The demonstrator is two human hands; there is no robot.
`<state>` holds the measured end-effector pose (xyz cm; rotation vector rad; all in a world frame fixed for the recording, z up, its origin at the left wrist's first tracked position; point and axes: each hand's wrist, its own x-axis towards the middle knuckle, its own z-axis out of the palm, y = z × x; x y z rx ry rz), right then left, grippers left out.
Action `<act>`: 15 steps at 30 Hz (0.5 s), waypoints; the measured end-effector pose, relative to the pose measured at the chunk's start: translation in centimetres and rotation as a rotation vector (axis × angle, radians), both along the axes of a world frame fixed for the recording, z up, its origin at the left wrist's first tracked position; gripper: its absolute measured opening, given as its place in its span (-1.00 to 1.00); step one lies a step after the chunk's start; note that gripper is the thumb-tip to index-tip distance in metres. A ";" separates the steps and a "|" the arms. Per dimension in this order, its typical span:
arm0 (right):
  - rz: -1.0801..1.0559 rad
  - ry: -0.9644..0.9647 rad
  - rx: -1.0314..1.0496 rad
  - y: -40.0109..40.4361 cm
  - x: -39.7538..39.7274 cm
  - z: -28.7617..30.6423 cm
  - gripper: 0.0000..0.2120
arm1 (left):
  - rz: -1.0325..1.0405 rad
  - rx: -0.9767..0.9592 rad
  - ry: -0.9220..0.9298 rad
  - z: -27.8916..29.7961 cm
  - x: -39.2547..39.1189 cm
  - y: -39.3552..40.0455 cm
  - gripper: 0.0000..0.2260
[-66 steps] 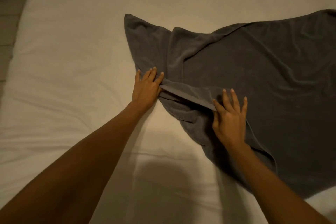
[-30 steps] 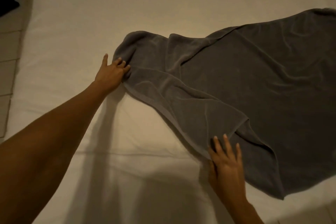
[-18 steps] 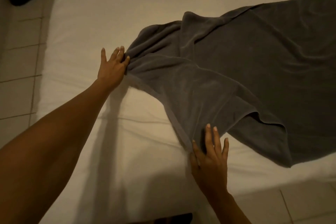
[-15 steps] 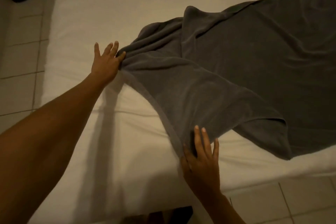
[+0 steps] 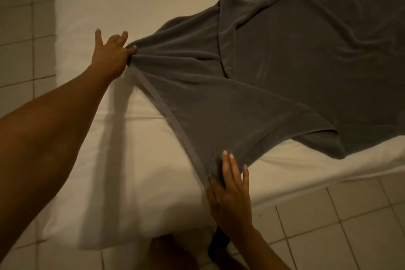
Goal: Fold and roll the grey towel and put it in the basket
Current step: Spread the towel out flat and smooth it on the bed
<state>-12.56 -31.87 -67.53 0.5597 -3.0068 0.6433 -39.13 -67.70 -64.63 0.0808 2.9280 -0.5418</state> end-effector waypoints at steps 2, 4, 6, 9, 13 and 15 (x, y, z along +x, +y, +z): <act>-0.014 -0.009 -0.023 -1.9 0.8 0.4 -0.80 | -0.008 -0.035 -0.001 0.5 0.0 -1.4 -0.54; -0.007 -0.005 -0.070 -4.9 1.9 1.0 -0.82 | -0.009 -0.057 -0.001 1.2 -0.1 -3.3 -0.53; 0.017 -0.012 -0.106 -8.3 3.1 1.6 -0.81 | -0.003 -0.077 -0.021 1.8 0.0 -5.3 -0.50; 0.003 -0.027 -0.137 -13.5 4.4 2.0 -0.75 | -0.006 -0.103 -0.034 1.8 0.1 -8.5 -0.46; -0.124 -0.083 -0.113 -17.4 4.2 -0.5 -0.77 | -0.047 -0.004 -0.039 -0.7 0.5 -10.5 -0.54; -0.106 -0.141 -0.010 -17.8 4.2 -2.9 -0.80 | -0.048 0.050 -0.098 -2.7 1.3 -10.6 -0.55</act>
